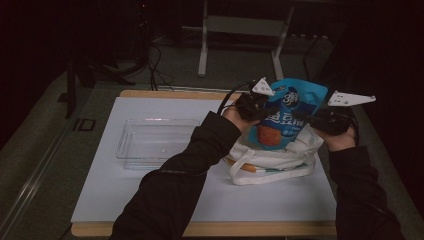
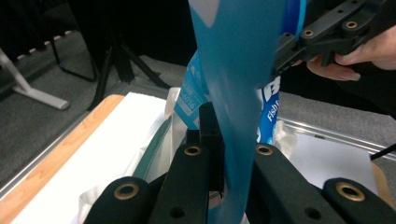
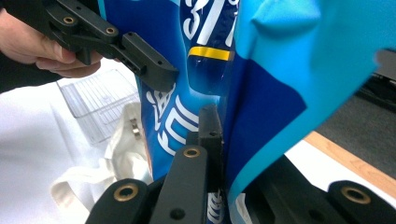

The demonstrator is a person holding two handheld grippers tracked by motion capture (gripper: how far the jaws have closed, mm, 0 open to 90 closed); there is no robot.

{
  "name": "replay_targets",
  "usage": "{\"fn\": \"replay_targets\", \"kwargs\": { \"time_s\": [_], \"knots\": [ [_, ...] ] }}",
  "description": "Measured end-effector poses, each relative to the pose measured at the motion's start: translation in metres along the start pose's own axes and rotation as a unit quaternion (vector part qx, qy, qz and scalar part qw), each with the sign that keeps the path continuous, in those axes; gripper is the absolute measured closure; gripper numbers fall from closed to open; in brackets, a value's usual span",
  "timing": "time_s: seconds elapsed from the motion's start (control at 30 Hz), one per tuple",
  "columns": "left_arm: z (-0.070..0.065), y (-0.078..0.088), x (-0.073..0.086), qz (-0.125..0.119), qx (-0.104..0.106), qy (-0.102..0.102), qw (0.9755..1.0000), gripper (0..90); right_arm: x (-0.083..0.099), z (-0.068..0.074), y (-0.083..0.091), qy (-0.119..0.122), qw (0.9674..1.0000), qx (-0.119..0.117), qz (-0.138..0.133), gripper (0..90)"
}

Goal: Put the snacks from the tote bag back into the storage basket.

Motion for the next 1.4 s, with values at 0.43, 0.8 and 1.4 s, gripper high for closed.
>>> {"fn": "replay_targets", "kwargs": {
  "time_s": [0.43, 0.8, 1.4],
  "knots": [
    [0.001, 0.028, -0.006, -0.002, 0.009, -0.002, 1.0, 90.0, -0.024, 0.013, 0.006, 0.021, 0.9997, -0.013, -0.005, 88.4],
    [0.004, 0.057, -0.002, -0.002, 0.005, 0.001, 1.0, 90.0, -0.046, 0.029, 0.001, 0.037, 0.9989, -0.028, -0.008, 88.5],
    [0.017, 0.11, 0.021, 0.001, -0.009, 0.015, 0.9998, 90.0, -0.084, 0.062, -0.026, 0.066, 0.9961, -0.058, -0.009, 88.5]
  ]
}}
Point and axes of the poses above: each handheld gripper's, and its own axes: y roughly backward along the jaws, x roughly out of its underside, z roughly to its left, the point moved 8 cm from there along -y, roughly forward along the jaws, and after that the axes turned 10 degrees about z, right-handed, at the moved point
